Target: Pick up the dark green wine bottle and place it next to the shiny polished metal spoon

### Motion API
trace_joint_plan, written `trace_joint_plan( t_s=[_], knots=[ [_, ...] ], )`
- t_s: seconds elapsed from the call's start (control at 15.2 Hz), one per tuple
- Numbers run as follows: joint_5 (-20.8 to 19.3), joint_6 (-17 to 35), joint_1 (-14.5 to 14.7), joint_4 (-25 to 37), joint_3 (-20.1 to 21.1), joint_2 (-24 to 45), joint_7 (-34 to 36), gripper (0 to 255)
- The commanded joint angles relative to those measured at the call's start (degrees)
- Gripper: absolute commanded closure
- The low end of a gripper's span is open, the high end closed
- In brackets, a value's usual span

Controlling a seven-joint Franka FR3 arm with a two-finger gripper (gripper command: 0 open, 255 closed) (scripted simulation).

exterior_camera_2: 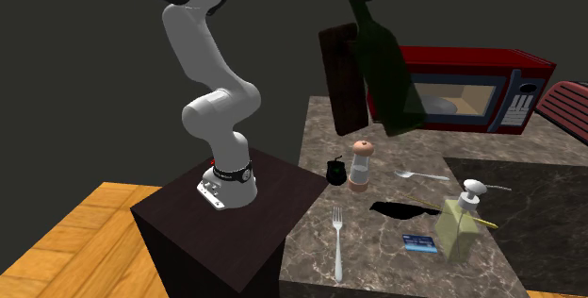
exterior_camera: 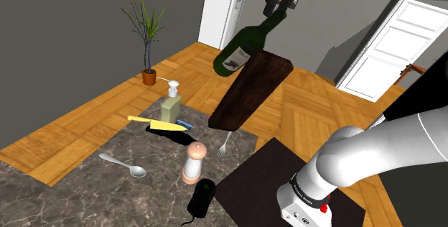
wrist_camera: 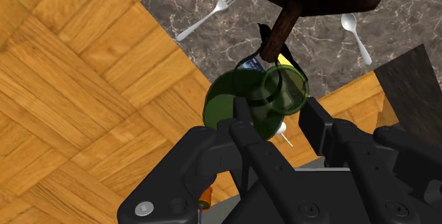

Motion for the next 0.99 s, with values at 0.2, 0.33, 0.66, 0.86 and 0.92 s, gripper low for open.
trace_joint_plan(
  t_s=[0.2,0.33,0.66,0.86,0.92],
  knots=[
    [1.2,5.4,0.6,-2.9,5.8,2.4,6.6,255],
    [1.3,7.3,0.8,-3.4,8.2,3.9,9.2,255],
    [0.5,11.9,1.0,-3.3,14.7,9.1,16.0,255],
    [-1.1,14.4,1.2,-2.3,18.8,13.3,20.5,255],
    [-1.9,15.2,1.3,-1.8,20.2,14.9,22.0,255]
  ],
)
